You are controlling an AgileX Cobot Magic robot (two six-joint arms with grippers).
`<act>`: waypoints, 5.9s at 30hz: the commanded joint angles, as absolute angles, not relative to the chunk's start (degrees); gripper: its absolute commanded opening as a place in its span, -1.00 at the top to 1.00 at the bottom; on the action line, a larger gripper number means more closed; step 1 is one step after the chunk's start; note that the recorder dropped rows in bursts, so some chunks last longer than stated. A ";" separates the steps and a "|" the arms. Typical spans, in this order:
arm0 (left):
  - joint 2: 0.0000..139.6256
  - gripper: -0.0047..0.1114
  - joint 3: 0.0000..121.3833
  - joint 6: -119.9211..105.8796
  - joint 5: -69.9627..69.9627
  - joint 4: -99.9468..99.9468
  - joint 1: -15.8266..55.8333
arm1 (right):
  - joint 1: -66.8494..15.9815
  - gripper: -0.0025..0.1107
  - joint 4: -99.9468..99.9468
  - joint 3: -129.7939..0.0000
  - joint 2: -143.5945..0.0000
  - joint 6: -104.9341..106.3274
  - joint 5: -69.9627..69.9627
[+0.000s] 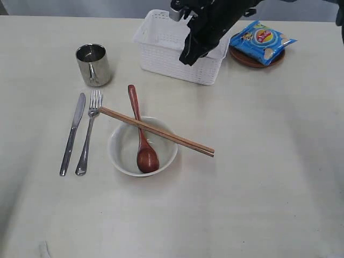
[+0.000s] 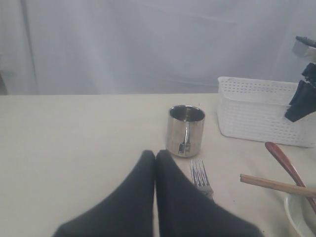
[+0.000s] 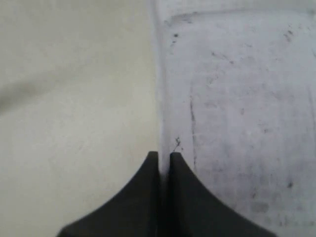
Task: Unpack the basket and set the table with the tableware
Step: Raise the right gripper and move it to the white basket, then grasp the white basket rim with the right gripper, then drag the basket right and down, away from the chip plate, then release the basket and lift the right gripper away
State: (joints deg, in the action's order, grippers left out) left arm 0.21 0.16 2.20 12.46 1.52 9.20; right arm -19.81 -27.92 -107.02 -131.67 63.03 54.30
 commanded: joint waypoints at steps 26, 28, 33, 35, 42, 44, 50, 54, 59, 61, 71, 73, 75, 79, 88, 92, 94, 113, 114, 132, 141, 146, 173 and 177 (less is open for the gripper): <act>0.00 0.92 0.00 2.18 12.10 1.76 9.26 | 5.60 0.96 -2.63 -114.50 -122.73 14.74 49.71; 0.00 0.92 0.00 2.18 12.10 1.76 9.26 | 6.95 0.96 -2.63 -112.77 -124.26 14.48 48.79; 0.00 0.92 0.00 2.18 12.10 1.76 9.26 | 8.58 0.96 -2.13 -108.06 -127.27 14.48 44.44; 0.00 0.92 0.00 2.18 12.10 1.76 9.26 | 8.58 0.96 -0.67 -107.22 -128.48 14.48 43.90; 0.00 0.92 0.00 2.18 12.10 1.76 9.26 | 8.38 0.96 -2.99 -106.91 -132.22 14.59 44.54; 0.00 0.92 0.00 2.18 12.10 1.76 9.26 | 8.28 0.96 -5.99 -106.91 -132.55 15.79 44.90; 0.00 0.92 0.00 2.18 12.10 1.60 9.26 | 6.65 0.96 -13.04 -106.91 -133.74 19.55 46.40; 0.00 0.92 0.00 2.18 12.10 1.76 9.26 | 4.30 0.96 -15.20 -106.91 -133.74 20.88 47.15; 0.00 0.92 0.00 2.18 12.10 1.76 9.26 | 0.73 0.96 -15.20 -106.91 -133.74 20.98 48.09; 0.00 0.92 0.00 2.18 12.10 1.76 9.26 | -0.91 0.96 -15.20 -106.91 -133.74 20.98 48.84; 0.00 0.92 0.00 2.18 12.10 1.76 9.26 | -10.26 0.96 -16.20 -106.91 -133.28 20.85 56.19; 0.00 0.92 0.00 2.18 12.10 1.76 9.26 | -13.03 0.96 -16.20 -106.91 -133.28 20.85 57.71; 0.00 0.92 0.00 2.18 12.10 1.76 9.26 | -15.36 0.96 -16.09 -106.91 -133.28 19.43 58.68; 0.00 0.92 0.00 2.18 12.10 1.76 9.26 | -18.82 0.96 -13.35 -106.91 -132.91 16.01 62.21; 0.00 0.92 0.00 2.18 12.10 1.76 9.26 | -21.03 0.96 -8.49 -106.91 -130.06 7.50 66.15; 0.00 0.92 0.00 2.18 12.10 1.76 9.26 | -20.81 0.96 0.00 -106.91 -128.74 -7.56 61.75; 0.00 0.92 0.00 2.18 12.10 1.76 9.26 | -20.81 0.96 0.00 -106.91 -128.74 -11.01 60.22; 0.00 0.92 0.00 2.18 12.10 1.76 9.26 | -21.45 0.96 -0.41 -107.15 -128.84 -24.40 54.01; 0.00 0.92 0.00 2.18 12.10 1.76 9.26 | -21.45 0.96 -1.09 -107.15 -128.84 -24.40 54.00; 0.00 0.92 0.00 2.18 12.10 1.76 9.26 | -21.56 0.96 -4.46 -107.15 -128.84 -25.61 57.10; 0.00 0.92 0.00 2.18 12.10 1.76 9.26 | -21.56 0.96 -4.46 -107.15 -128.84 -24.57 58.01; 0.00 0.92 0.00 2.18 12.10 1.76 9.26 | -21.56 0.96 -4.46 -107.15 -128.84 -21.84 57.68; 0.00 0.92 0.00 2.18 12.10 1.91 9.26 | -21.29 0.11 -2.44 -112.39 -123.69 -14.05 58.65; 0.00 0.92 0.00 2.18 12.10 1.91 9.26 | -21.29 0.28 -2.29 -115.24 -118.67 -4.47 61.58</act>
